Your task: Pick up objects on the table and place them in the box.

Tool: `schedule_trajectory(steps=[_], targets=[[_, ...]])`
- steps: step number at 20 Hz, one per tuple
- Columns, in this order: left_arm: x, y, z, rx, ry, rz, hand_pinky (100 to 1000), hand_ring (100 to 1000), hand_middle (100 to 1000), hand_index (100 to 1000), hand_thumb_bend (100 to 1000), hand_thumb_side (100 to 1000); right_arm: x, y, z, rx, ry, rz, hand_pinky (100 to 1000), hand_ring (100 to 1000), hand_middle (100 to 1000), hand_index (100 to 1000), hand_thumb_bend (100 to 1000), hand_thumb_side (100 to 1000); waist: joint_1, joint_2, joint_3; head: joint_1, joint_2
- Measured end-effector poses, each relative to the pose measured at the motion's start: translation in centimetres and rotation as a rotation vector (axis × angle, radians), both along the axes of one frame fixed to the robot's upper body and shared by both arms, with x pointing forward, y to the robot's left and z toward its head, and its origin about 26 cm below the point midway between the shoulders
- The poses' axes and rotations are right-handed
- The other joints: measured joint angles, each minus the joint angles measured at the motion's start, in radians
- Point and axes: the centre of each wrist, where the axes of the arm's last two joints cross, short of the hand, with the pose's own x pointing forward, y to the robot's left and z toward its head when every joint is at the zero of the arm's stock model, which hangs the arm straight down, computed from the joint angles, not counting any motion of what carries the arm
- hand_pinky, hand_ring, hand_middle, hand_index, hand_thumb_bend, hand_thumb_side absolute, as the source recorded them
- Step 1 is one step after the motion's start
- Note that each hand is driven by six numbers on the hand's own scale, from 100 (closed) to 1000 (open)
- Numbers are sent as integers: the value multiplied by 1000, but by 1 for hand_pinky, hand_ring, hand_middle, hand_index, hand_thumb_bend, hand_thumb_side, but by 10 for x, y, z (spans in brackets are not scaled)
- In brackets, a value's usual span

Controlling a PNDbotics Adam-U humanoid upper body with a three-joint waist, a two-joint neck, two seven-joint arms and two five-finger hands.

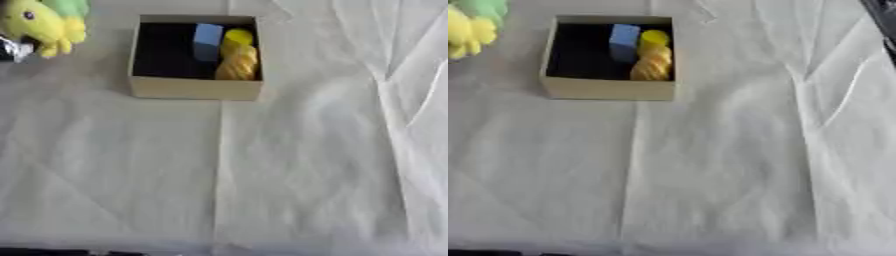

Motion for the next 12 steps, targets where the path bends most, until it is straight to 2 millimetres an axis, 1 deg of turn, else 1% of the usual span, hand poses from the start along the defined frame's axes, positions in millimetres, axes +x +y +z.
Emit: schedule_trajectory(steps=[2, 5, 8, 9, 12], targets=[[-1, -14, 9, -17, -25, -29, 798, 819, 747, 824, 113, 100, 0, 0, 3, 9, -13, 4, 762, 765, 733, 824, 175, 441, 0, 0, -1, 0, 0], [4, -40, 10, -53, -37, -75, 791, 815, 745, 825, 163, 100, 0, 3, 6, 17, -22, 14, 763, 766, 734, 825, 174, 444, 0, 0, -10, 2, 0], [11, -68, 0, -96, -29, -124, 787, 815, 744, 825, 204, 100, 1, 7, 9, 21, -28, 29, 763, 767, 735, 825, 174, 444, 0, -1, -20, 5, 0], [13, -76, -5, -105, -20, -139, 788, 816, 746, 827, 230, 100, 1, 8, 9, 21, -28, 34, 763, 767, 735, 825, 175, 444, 0, -1, -23, 7, 0], [18, -94, -20, -113, 18, -168, 787, 818, 749, 831, 272, 100, 2, 11, 10, 21, -27, 45, 763, 766, 735, 825, 173, 445, 0, -1, -29, 10, 0]])
